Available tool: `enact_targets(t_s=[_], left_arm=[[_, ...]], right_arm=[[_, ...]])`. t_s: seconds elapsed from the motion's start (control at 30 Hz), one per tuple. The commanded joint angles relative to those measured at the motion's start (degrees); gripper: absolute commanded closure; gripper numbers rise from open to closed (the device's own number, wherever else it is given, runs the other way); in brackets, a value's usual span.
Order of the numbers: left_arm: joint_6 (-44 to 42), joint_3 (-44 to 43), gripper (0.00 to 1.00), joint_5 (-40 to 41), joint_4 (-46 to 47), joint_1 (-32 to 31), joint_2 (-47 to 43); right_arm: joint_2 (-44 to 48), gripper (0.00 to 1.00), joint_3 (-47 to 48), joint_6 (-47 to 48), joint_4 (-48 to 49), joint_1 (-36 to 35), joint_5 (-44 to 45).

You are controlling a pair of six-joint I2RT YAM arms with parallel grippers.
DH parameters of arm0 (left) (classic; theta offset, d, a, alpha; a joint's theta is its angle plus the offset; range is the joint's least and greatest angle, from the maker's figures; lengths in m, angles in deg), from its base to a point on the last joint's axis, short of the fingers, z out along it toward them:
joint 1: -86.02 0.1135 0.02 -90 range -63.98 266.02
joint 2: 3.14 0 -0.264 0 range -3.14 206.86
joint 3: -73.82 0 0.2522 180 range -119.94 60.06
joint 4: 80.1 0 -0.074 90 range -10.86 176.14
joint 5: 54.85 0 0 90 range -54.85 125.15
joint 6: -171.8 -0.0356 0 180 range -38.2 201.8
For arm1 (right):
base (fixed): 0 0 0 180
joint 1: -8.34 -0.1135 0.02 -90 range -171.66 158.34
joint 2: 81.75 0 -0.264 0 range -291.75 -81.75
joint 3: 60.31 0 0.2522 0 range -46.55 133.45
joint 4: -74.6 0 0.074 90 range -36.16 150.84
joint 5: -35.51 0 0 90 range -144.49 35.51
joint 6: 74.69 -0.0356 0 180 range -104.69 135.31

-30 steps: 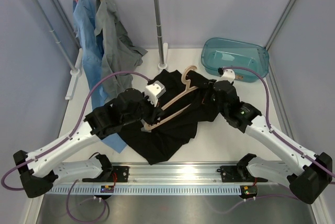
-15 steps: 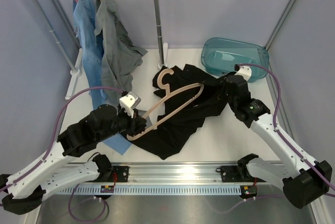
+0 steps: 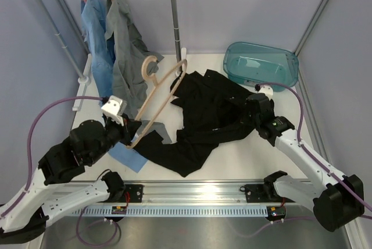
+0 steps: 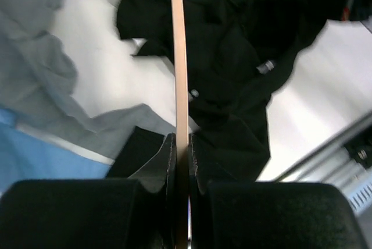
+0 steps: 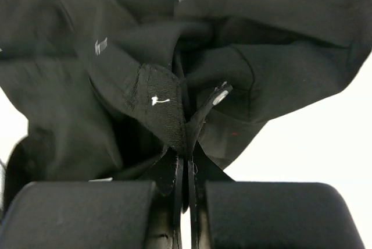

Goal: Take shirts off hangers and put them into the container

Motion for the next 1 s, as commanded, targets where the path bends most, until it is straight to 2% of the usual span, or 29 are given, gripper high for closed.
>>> enact_targets(t_s=[0.0, 0.13, 0.2, 0.37, 0.5, 0.67, 0.8, 0.97], left_arm=[[0.9, -7.5, 1.00, 12.2, 4.0, 0.1, 4.8], [-1.8, -15.2, 1.00, 24.5, 7.1, 0.2, 13.6], [-4.1, -20.3, 1.00, 26.6, 8.5, 1.2, 19.8], [-5.8, -28.5, 1.00, 15.1, 11.2, 13.8, 29.2], [-10.2, -34.7, 1.00, 15.9, 13.8, 16.2, 36.0], [-12.2, -44.2, 1.00, 11.1, 13.8, 21.4, 44.5], [-12.4, -48.3, 1.00, 8.9, 13.7, 24.3, 48.9], [-10.4, -49.1, 1.00, 2.0, 13.7, 28.2, 52.4]], right_arm=[[2.2, 1.00, -2.0, -1.3, 1.7, 0.1, -3.8], [4.1, 1.00, -4.4, -2.4, 2.2, -0.6, -7.2], [4.9, 1.00, -5.0, -2.7, 2.7, -0.8, -7.8], [7.9, 1.00, -5.6, -2.9, 2.7, -1.4, -9.6], [10.1, 1.00, -5.7, -2.7, 2.5, -1.5, -10.7], [11.6, 1.00, -5.4, -2.2, 2.7, -1.5, -12.6], [12.3, 1.00, -5.5, -1.8, 3.0, -1.7, -13.4], [12.7, 1.00, -5.7, -1.7, 3.3, -1.6, -14.1]])
